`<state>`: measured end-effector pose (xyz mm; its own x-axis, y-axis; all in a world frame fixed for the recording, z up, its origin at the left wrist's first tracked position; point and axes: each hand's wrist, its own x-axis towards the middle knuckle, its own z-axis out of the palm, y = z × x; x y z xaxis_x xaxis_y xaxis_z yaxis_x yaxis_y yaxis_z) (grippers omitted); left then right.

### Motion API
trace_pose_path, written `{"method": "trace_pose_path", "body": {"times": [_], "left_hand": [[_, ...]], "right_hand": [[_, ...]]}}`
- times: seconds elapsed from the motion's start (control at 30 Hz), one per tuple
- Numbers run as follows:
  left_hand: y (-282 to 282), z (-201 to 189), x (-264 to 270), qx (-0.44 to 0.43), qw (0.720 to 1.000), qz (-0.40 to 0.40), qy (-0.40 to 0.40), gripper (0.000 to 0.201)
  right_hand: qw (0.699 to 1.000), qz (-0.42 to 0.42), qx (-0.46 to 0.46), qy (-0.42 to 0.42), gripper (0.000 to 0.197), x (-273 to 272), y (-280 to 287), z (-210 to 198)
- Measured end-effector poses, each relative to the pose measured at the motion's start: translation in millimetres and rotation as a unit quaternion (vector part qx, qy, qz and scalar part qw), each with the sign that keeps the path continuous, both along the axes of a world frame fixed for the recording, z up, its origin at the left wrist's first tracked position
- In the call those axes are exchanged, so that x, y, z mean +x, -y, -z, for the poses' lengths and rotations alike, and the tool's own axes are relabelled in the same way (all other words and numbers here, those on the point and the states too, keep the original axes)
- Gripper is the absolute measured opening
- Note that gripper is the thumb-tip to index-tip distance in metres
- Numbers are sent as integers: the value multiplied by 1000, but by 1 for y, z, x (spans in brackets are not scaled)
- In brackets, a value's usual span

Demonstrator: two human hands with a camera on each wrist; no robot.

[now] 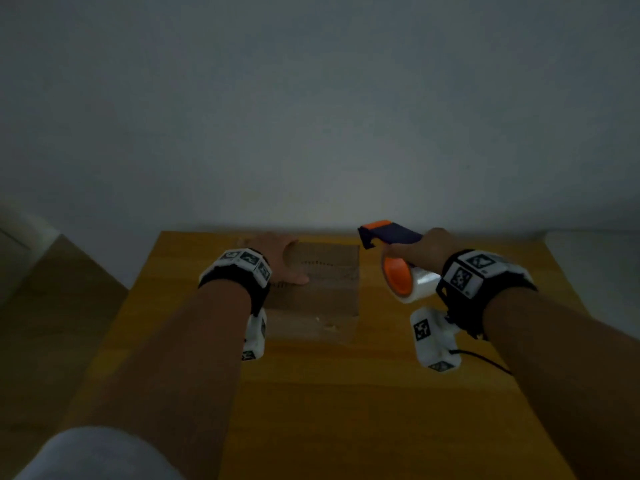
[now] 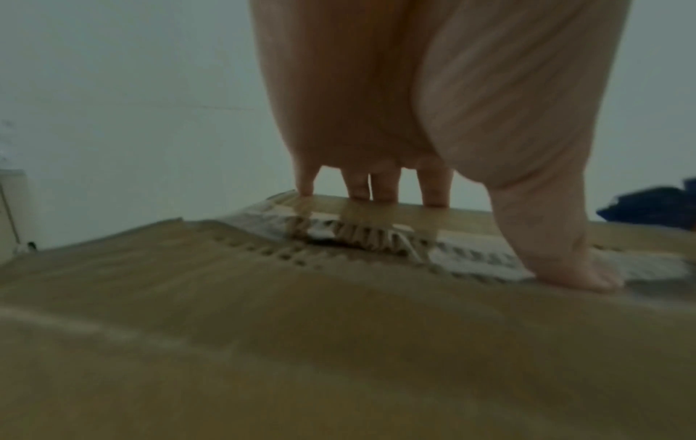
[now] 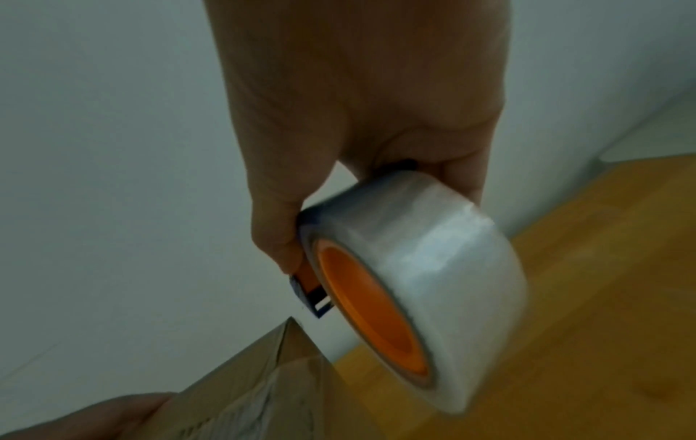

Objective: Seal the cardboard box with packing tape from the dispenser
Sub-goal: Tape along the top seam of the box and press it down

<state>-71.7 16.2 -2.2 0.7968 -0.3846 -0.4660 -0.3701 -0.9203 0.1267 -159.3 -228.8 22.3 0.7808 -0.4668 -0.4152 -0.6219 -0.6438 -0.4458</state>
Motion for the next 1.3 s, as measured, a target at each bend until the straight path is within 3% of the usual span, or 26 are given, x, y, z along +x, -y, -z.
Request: {"method": "trace_pose_path", "body": {"times": [0.13, 0.27, 0.37, 0.5, 0.67, 0.83, 0.9, 1.03, 1.3], "left_hand": [[-1, 7, 3, 57, 997, -36, -26, 105], [5, -1, -2, 94, 994, -37, -47, 86], [22, -17, 5, 62, 996, 47, -33, 87], [64, -33, 2, -26, 986, 160, -40, 58], [80, -16, -3, 47, 965, 244, -79, 43], [77, -9, 12, 52, 975, 213, -42, 38], [68, 0, 24, 51, 985, 164, -12, 31], [46, 8, 35, 50, 996, 66, 38, 43], [27, 12, 27, -30, 999, 40, -3, 38]], "right_hand": [[999, 40, 1, 36, 52, 1, -5, 7], [998, 25, -41, 31, 61, 4, -9, 4], [998, 15, -45, 30, 56, 4, -6, 2], [998, 28, -47, 23, 57, 0, 1, 1], [998, 21, -19, 48, 60, -3, 10, 6], [999, 6, -15, 47, 57, -6, 9, 6], [999, 5, -10, 53, 57, -6, 9, 6], [998, 3, -12, 55, 57, -3, 10, 3], [997, -34, 11, 63, 64, 3, -1, -1]]}}
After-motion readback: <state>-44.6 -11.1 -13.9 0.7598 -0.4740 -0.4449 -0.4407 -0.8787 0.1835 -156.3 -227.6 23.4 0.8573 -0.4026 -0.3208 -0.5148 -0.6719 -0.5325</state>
